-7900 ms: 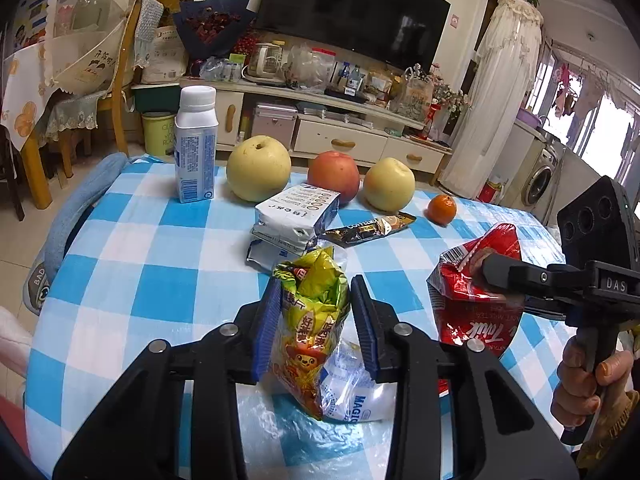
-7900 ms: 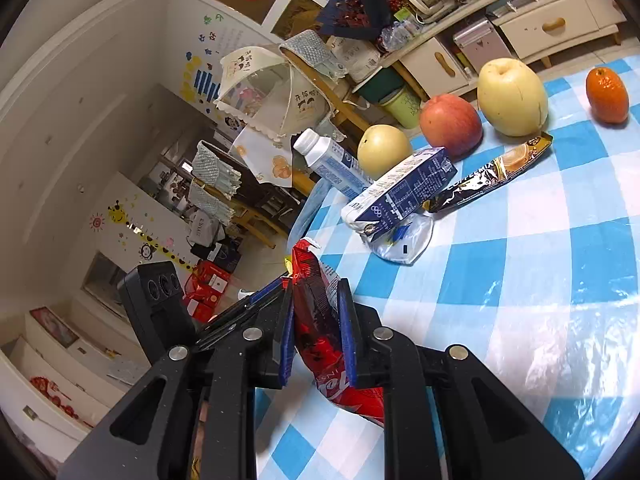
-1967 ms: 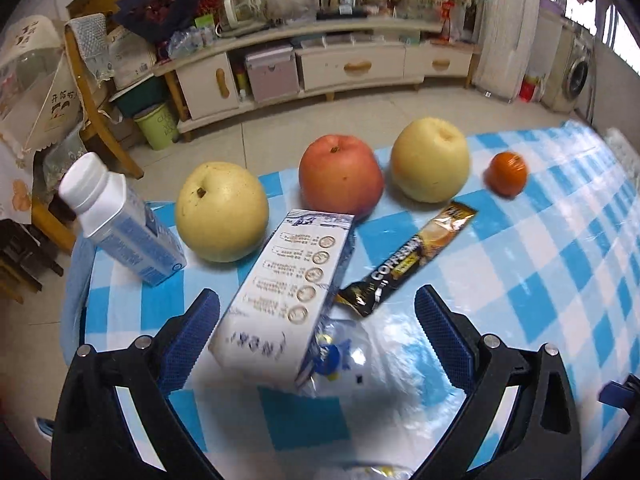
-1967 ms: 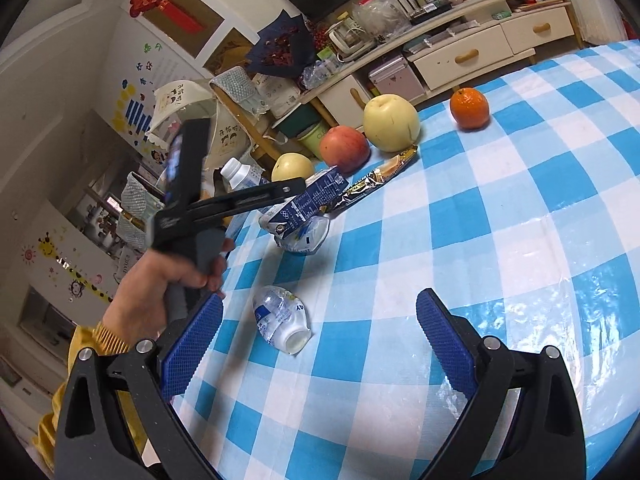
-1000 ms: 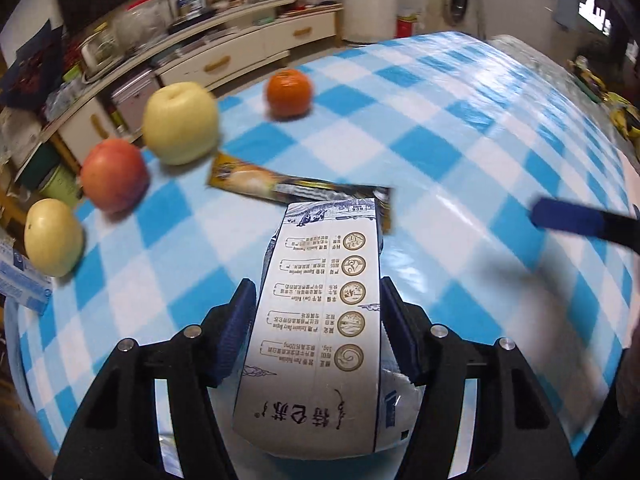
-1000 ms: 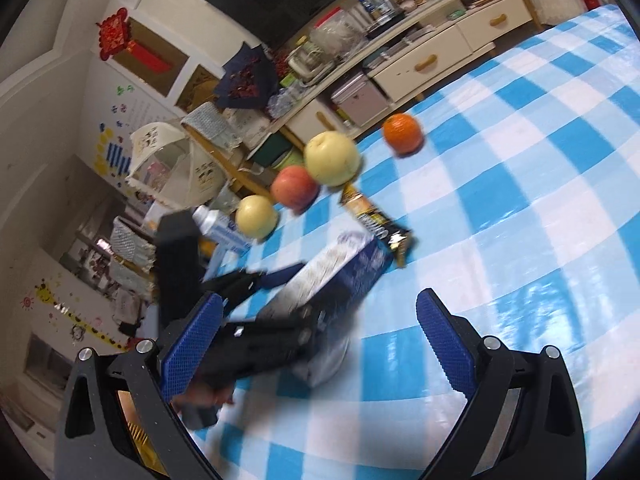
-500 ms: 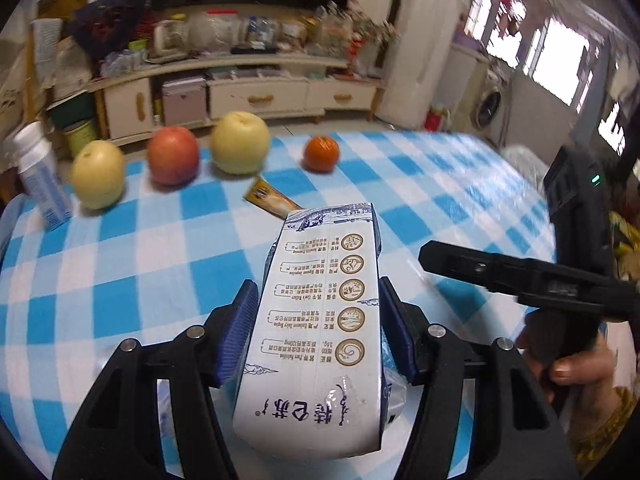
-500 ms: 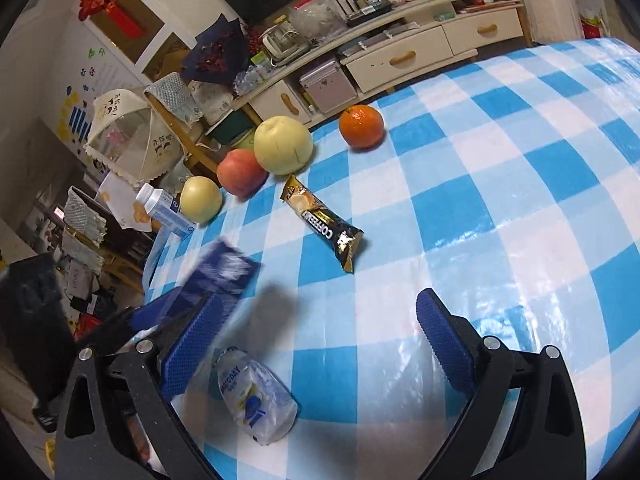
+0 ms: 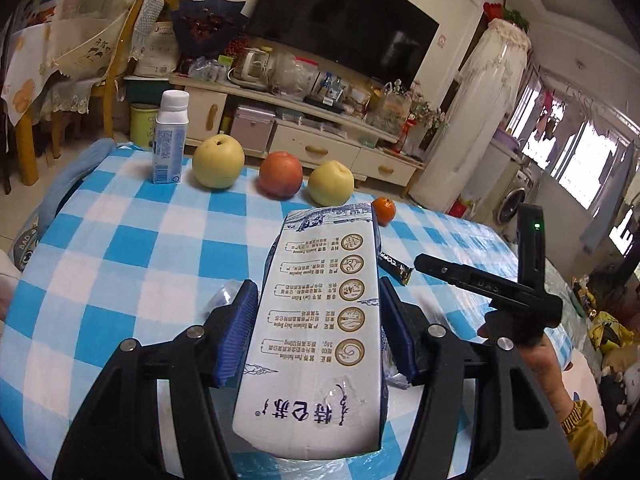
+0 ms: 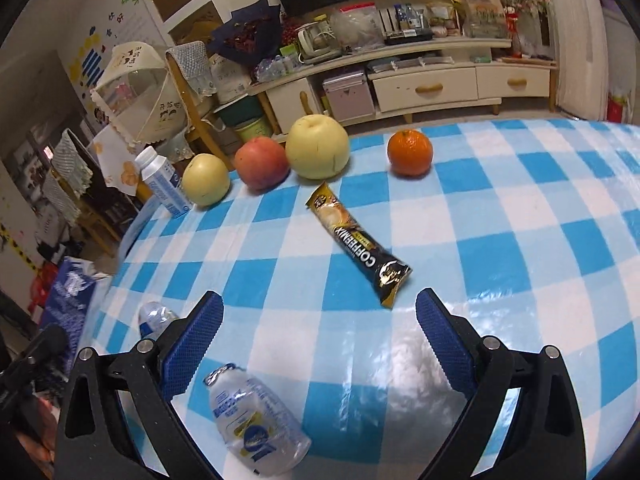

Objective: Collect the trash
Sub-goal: 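Grasp the white biscuit box with the left tool while the right tool reaches the COFFEEMIX stick, then grasp the COFFEEMIX stick with the right tool and lift it, then carry the biscuit box to the pink bin while the right tool carries the coffee stick there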

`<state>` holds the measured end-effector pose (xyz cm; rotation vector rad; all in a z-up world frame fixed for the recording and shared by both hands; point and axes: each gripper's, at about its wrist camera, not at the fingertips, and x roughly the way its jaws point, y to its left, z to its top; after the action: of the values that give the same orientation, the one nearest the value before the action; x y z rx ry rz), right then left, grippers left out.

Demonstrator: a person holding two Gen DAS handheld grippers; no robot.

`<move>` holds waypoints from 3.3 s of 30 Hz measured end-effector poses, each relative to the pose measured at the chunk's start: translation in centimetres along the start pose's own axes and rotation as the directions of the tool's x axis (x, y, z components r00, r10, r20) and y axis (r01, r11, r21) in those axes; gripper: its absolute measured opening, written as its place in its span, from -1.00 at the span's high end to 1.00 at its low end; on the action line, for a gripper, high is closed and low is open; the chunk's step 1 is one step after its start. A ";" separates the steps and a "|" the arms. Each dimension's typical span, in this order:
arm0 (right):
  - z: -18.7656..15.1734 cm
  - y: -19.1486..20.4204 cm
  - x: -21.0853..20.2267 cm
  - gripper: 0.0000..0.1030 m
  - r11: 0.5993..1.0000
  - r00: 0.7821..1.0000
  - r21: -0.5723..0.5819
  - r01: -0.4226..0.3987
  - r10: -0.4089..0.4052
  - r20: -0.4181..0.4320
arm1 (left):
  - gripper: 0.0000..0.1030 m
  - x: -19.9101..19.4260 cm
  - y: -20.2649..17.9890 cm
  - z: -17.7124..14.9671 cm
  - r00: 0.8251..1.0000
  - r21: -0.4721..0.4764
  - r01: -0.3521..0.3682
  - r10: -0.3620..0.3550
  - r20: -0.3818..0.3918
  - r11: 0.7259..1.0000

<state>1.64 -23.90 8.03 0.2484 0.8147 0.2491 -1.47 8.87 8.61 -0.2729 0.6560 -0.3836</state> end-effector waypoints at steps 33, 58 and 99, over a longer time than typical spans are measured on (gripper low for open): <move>1.1 -0.3 9.0 0.43 0.948 0.965 -0.228 0.222 -0.247 -0.086 | -0.20 1.8 6.9 -2.2 0.996 -0.039 -0.037 0.033 -0.085 0.999; 0.1 4.3 1.1 0.59 0.978 0.998 -0.198 0.069 -0.066 0.019 | -0.20 -1.1 6.0 -1.8 0.995 0.036 -0.098 0.098 -0.023 0.995; -11.8 35.8 -3.2 0.59 0.789 0.873 -0.373 -0.488 0.446 -0.198 | -0.21 -19.4 18.9 -1.1 0.734 -0.276 -0.609 0.661 0.158 0.743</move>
<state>-13.57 10.28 13.57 0.0315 0.7680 0.9042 -11.34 33.95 11.34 -0.2683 0.5024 0.3922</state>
